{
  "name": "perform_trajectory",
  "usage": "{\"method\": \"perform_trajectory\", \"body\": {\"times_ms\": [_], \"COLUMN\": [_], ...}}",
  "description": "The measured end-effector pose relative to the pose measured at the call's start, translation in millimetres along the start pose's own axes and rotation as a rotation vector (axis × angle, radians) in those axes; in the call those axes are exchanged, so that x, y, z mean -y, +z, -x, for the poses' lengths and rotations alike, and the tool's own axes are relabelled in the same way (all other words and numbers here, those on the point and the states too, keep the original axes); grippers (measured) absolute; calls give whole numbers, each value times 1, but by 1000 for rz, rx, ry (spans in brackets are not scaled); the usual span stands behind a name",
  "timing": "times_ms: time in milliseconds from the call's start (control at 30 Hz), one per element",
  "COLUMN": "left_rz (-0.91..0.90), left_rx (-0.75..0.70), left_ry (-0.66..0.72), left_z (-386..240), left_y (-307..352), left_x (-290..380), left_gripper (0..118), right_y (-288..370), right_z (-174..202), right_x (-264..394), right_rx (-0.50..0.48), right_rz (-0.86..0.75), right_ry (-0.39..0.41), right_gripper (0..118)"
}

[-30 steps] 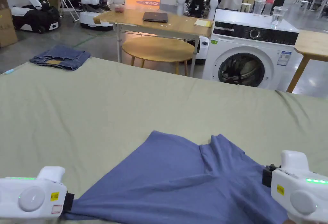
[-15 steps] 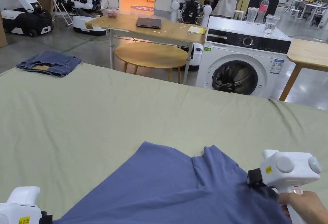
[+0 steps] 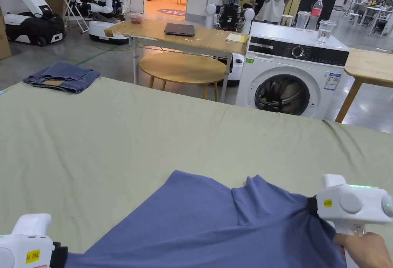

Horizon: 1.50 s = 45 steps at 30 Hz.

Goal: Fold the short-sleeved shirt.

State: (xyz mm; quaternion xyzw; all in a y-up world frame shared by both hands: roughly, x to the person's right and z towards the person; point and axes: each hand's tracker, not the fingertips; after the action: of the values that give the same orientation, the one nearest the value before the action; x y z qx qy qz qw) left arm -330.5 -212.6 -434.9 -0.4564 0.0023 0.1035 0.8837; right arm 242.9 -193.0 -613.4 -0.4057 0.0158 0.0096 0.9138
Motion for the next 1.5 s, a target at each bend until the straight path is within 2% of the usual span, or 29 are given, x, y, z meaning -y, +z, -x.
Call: {"method": "perform_trajectory", "body": {"times_ms": [67,133,300,467,633,867,1167,1267,1500], "left_rz": [-54,-121,-267,-407,-505,-612,-716,-763,-772], "left_rx": [25,42,93,73,105,118,63,57,28], "left_ry": [-24,-49,-70,-215,-247,-257,-312,-307,-316], "left_z": [-6,-14,-37,-76,-99,-139,-164,-167,-171], "left_y": [13,29,71,110,145,190,222,227,221], "left_x": [-9,-21,-74,-152,-232,-320,-391,-410,-423], "left_gripper": [0,0,0,0,0,0,0,0,0], "right_y": [27,47,114,177,234,301,339,344,337], "right_z": [0,-6,-25,-46,-64,-67,-68,-65,-61], "right_x": [-8,-17,-43,-68,-94,-143,-215,-237,-248], "right_rx": [4,51,97,162,212,254,312,331,355], "right_rz": [-76,-139,-299,-417,-534,-665,-771,-786,-826], "right_ry": [10,37,-36,-83,-115,-109,-122,-102,-78], "right_gripper": [0,0,0,0,0,0,0,0,0]}}
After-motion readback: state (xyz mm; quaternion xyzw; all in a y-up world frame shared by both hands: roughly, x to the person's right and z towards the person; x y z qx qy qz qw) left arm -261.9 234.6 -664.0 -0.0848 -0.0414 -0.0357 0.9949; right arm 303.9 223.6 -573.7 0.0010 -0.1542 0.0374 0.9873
